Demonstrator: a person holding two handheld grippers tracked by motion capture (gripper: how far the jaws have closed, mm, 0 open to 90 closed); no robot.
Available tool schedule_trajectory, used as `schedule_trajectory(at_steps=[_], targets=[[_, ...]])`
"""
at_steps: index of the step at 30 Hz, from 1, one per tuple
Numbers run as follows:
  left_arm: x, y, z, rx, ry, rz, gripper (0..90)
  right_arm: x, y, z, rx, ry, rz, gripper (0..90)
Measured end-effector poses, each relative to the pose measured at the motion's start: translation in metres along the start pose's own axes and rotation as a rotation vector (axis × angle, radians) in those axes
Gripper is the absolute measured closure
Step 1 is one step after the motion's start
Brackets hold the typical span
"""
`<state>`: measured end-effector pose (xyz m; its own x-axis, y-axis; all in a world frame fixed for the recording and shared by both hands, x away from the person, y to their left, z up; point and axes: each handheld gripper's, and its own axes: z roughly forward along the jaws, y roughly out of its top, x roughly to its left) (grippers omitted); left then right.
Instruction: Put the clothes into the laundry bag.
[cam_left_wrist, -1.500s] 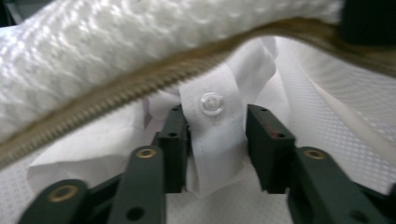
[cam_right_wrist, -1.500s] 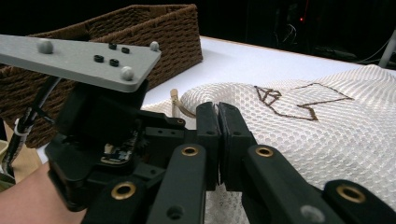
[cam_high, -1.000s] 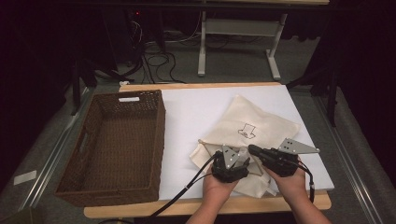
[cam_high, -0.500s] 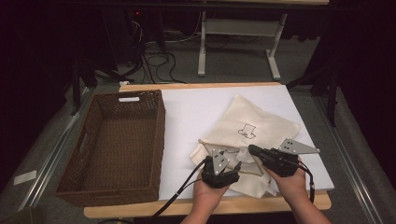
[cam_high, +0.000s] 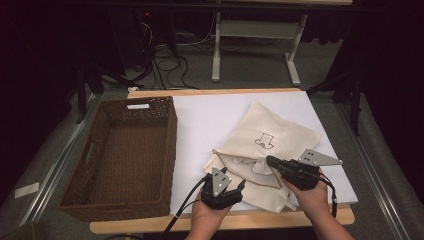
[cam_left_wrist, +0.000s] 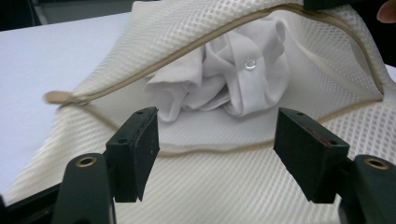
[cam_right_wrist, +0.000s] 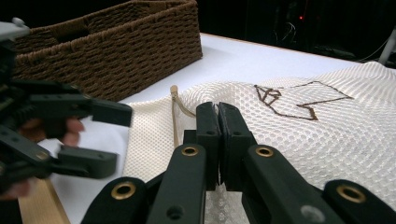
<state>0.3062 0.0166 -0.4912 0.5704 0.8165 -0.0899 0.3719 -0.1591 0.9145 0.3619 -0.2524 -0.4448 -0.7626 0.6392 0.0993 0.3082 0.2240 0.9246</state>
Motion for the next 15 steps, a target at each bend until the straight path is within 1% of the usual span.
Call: schedule_trajectory(at_steps=[1, 2, 3, 4, 5, 6, 7, 8, 9, 10, 11, 13, 14, 15], targets=[[0.001, 0.000, -0.004, 0.002, 0.005, 0.006, 32.3, 0.000, 0.000, 0.000, 0.002, 0.000, -0.002, 89.2], [0.004, -0.002, -0.013, 0.027, 0.045, 0.044, 32.9, 0.000, -0.001, 0.000, 0.005, 0.001, -0.003, 89.1], [0.004, -0.002, -0.013, 0.027, 0.045, 0.044, 33.5, 0.001, -0.002, 0.000, 0.009, 0.000, -0.001, 89.1], [0.008, -0.003, -0.020, 0.050, 0.059, 0.060, 33.4, 0.001, -0.003, 0.000, 0.014, -0.001, -0.003, 89.1], [0.008, -0.003, -0.020, 0.050, 0.059, 0.060, 33.4, 0.001, -0.003, 0.000, 0.014, -0.001, -0.003, 89.1], [0.010, -0.005, -0.027, 0.046, 0.060, 0.075, 33.4, 0.003, -0.006, 0.000, 0.028, -0.002, 0.001, 89.0], [0.011, -0.008, -0.030, 0.040, 0.063, 0.087, 33.3, 0.004, -0.008, 0.000, 0.035, 0.000, -0.004, 89.0], [0.012, -0.011, -0.032, 0.031, 0.058, 0.087, 33.3, 0.004, -0.010, 0.000, 0.048, -0.001, -0.002, 89.0], [0.012, -0.011, -0.032, 0.031, 0.058, 0.087, 33.2, 0.004, -0.010, 0.000, 0.048, -0.001, -0.002, 89.0], [0.013, -0.014, -0.033, 0.026, 0.051, 0.079, 33.3, 0.005, -0.017, 0.003, 0.081, 0.002, -0.003, 88.9], [0.014, -0.015, -0.033, 0.030, 0.048, 0.073, 33.3, 0.005, -0.017, 0.003, 0.081, 0.002, -0.003, 88.9], [0.011, -0.014, -0.030, 0.034, 0.057, 0.091, 33.0, 0.005, -0.024, 0.007, 0.122, 0.005, 0.002, 88.8], [0.010, -0.013, -0.030, 0.030, 0.056, 0.088, 32.8, 0.005, -0.030, 0.010, 0.146, 0.008, 0.014, 88.8], [0.010, -0.013, -0.030, 0.024, 0.050, 0.083, 32.9, 0.005, -0.035, 0.015, 0.191, -0.003, 0.000, 88.8]])
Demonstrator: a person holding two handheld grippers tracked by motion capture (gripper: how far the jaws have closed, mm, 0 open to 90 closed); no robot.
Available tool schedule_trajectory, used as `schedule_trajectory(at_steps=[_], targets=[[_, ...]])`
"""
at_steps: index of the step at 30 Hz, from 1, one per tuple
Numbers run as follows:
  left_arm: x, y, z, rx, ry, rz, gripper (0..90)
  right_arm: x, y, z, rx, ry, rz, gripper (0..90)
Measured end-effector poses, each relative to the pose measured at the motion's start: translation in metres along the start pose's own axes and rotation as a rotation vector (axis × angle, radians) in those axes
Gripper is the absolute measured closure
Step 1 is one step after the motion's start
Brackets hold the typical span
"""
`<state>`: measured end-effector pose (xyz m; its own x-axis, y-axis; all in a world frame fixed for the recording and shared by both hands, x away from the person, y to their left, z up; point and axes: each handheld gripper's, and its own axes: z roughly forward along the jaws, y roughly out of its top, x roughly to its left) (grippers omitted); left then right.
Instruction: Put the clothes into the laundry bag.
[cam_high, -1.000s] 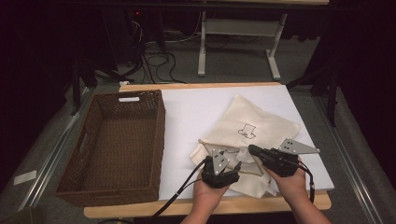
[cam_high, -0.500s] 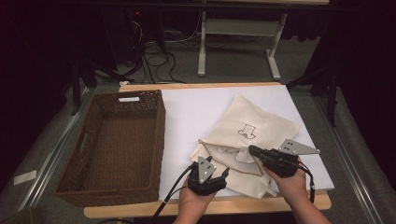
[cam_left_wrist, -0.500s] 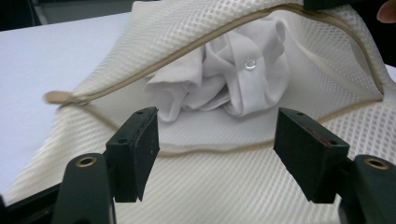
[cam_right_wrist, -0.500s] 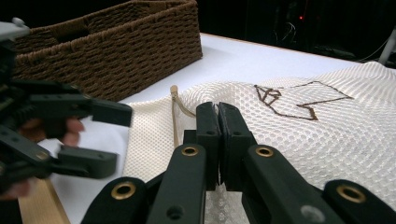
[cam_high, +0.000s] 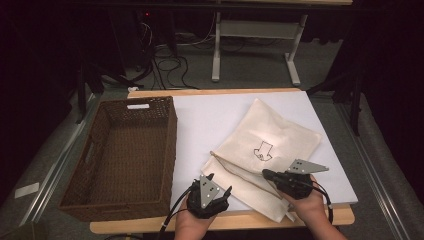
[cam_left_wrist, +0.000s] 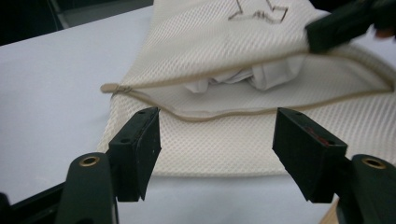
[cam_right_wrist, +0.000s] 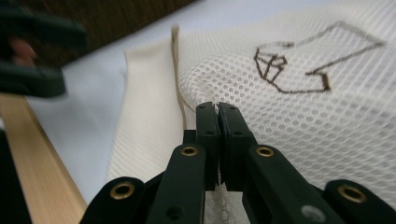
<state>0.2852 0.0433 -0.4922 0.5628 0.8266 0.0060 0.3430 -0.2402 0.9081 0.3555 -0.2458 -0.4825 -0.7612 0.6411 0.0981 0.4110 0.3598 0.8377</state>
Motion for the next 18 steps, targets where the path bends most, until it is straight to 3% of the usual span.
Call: schedule_trajectory(at_steps=[1, 5, 7, 8, 9, 11, 13, 17, 18], targets=[[-0.001, 0.001, 0.000, -0.005, -0.006, -0.007, 32.9, 0.000, 0.000, 0.000, 0.000, 0.000, 0.000, 88.8], [0.001, 0.001, 0.000, -0.003, -0.003, -0.006, 32.7, 0.000, -0.009, 0.017, 0.100, -0.012, 0.006, 88.6], [0.001, 0.001, 0.000, 0.002, -0.006, -0.011, 32.7, -0.001, -0.010, 0.019, 0.109, -0.011, 0.005, 88.6], [0.001, 0.002, -0.001, -0.002, 0.000, -0.010, 32.6, -0.001, -0.014, 0.025, 0.152, -0.018, 0.010, 88.6], [0.001, 0.002, -0.001, -0.002, 0.000, -0.010, 32.6, -0.001, -0.014, 0.025, 0.152, -0.018, 0.010, 88.6], [0.004, 0.003, -0.002, -0.014, 0.000, -0.029, 32.4, -0.002, -0.016, 0.030, 0.197, -0.029, 0.023, 88.5], [0.004, 0.003, -0.002, -0.010, 0.000, -0.024, 32.5, -0.003, -0.016, 0.030, 0.201, -0.024, 0.051, 88.4], [0.005, 0.003, -0.002, -0.012, 0.005, -0.025, 32.4, -0.003, -0.016, 0.030, 0.200, -0.022, 0.048, 85.6], [0.005, 0.004, -0.002, -0.017, 0.006, -0.029, 32.4, -0.002, -0.016, 0.025, 0.172, -0.025, 0.032, 79.1]])
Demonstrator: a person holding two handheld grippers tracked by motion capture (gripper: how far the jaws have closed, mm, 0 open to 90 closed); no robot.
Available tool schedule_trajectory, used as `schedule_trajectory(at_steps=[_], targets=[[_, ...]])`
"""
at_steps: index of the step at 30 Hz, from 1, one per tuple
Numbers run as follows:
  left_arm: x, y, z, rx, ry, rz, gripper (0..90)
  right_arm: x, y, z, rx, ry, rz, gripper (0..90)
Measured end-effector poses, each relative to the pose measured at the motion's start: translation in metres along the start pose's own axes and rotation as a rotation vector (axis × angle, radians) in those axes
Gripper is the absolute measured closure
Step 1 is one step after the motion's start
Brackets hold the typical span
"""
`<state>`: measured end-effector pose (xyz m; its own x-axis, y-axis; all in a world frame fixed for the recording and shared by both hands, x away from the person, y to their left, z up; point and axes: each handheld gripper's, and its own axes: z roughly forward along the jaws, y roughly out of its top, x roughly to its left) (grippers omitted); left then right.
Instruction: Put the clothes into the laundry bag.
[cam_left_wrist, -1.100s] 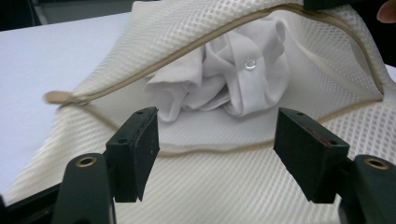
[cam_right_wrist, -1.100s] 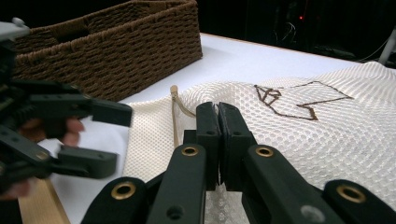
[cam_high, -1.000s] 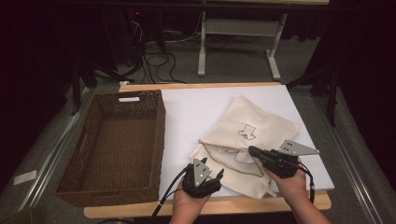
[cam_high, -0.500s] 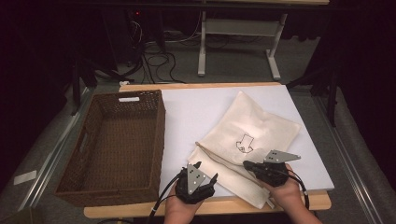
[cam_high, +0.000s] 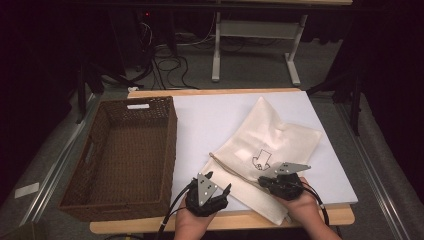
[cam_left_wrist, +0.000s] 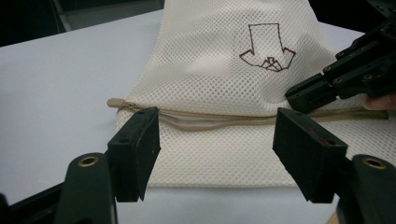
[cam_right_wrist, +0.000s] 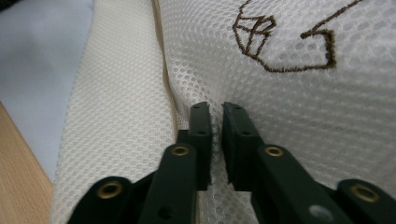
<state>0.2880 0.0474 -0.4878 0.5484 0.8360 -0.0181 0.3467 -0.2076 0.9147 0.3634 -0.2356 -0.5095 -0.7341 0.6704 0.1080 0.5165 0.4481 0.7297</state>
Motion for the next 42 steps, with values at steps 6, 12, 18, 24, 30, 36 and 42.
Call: schedule_trajectory(at_steps=[6, 12, 18, 24, 30, 36, 42], targets=[[-0.004, 0.002, 0.007, 0.011, -0.010, 0.004, 32.4, -0.007, 0.000, -0.032, -0.124, -0.015, 0.054, 69.3], [-0.010, 0.007, 0.015, -0.002, -0.042, 0.014, 32.4, -0.029, -0.017, -0.066, -0.175, -0.184, 0.136, 56.7], [-0.015, 0.011, 0.020, -0.007, -0.067, 0.027, 32.4, -0.050, -0.034, -0.075, -0.163, -0.290, 0.232, 42.4], [-0.015, 0.013, 0.023, -0.013, -0.072, 0.031, 32.4, -0.054, -0.044, -0.063, -0.089, -0.279, 0.289, 33.1], [-0.010, 0.012, 0.021, -0.021, -0.053, 0.013, 32.4, -0.043, -0.042, -0.049, -0.046, -0.302, 0.224, 55.0], [-0.006, 0.010, 0.017, -0.024, -0.032, 0.002, 32.5, -0.046, -0.039, -0.047, -0.031, -0.286, 0.195, 88.1], [-0.001, 0.004, 0.011, -0.001, -0.014, -0.002, 32.8, -0.053, -0.034, -0.055, -0.032, -0.290, 0.150, 88.7]])
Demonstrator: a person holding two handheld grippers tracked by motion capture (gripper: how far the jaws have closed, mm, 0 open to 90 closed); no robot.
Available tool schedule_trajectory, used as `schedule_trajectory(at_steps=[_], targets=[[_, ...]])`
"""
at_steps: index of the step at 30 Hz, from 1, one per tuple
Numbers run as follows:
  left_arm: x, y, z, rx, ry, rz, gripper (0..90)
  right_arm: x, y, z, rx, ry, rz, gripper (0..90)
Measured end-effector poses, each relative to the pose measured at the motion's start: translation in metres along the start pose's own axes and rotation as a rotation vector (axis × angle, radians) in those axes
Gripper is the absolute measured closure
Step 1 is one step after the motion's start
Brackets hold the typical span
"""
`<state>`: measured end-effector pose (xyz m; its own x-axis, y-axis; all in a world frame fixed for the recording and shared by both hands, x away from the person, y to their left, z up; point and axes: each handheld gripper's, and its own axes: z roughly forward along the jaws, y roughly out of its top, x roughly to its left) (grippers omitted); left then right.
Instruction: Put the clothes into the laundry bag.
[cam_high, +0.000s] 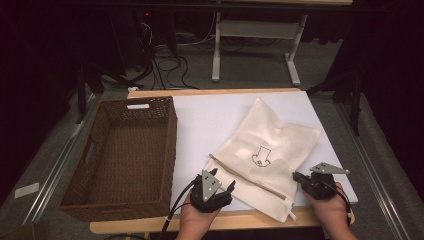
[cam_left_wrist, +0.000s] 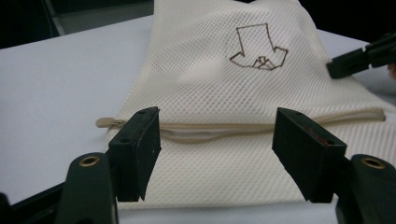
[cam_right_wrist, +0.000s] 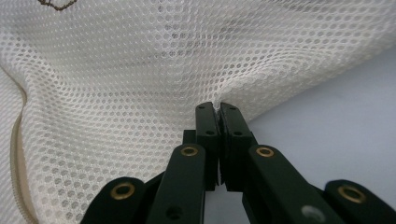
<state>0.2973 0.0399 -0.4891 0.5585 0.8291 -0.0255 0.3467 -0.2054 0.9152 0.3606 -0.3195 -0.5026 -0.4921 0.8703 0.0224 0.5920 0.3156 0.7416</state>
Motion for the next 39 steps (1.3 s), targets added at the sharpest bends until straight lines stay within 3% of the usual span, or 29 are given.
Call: schedule_trajectory(at_steps=[6, 8, 10, 15, 19, 21, 22, 23, 25, 28, 36, 39], targets=[[0.005, -0.010, 0.005, 0.047, 0.025, 0.010, 32.7, -0.029, -0.001, -0.008, -0.025, -0.028, 0.037, 88.8], [0.007, -0.012, 0.008, 0.066, 0.030, 0.014, 32.6, -0.032, -0.001, -0.008, -0.028, -0.035, 0.041, 88.8], [0.012, -0.018, 0.022, 0.122, 0.027, -0.012, 33.0, -0.041, -0.001, -0.007, -0.035, -0.035, 0.049, 88.8], [0.017, -0.018, 0.041, 0.179, 0.022, -0.052, 36.7, -0.039, -0.001, -0.006, -0.046, -0.034, 0.046, 88.8], [0.019, -0.015, 0.049, 0.212, -0.027, -0.070, 46.6, -0.040, -0.001, -0.006, -0.051, -0.035, 0.043, 88.8], [0.018, -0.014, 0.052, 0.234, -0.034, -0.060, 55.9, -0.039, -0.002, -0.006, -0.046, -0.036, 0.054, 88.8], [0.018, -0.014, 0.053, 0.246, -0.036, -0.065, 55.9, -0.039, -0.002, -0.005, -0.046, -0.036, 0.056, 88.8], [0.020, -0.014, 0.054, 0.257, -0.047, -0.078, 69.8, -0.039, -0.002, -0.004, -0.039, -0.040, 0.048, 88.8], [0.020, -0.015, 0.054, 0.259, -0.048, -0.081, 79.5, -0.038, -0.002, -0.003, -0.038, -0.043, 0.051, 88.8], [0.017, -0.015, 0.052, 0.255, -0.039, -0.050, 85.9, -0.038, -0.001, -0.001, -0.032, -0.040, 0.041, 88.8], [0.015, -0.016, 0.035, 0.197, 0.013, -0.044, 86.9, -0.035, 0.005, 0.002, -0.032, -0.028, 0.042, 88.9], [0.016, -0.017, 0.025, 0.174, 0.043, -0.037, 86.9, -0.032, 0.010, 0.009, -0.034, -0.012, 0.021, 88.9]])
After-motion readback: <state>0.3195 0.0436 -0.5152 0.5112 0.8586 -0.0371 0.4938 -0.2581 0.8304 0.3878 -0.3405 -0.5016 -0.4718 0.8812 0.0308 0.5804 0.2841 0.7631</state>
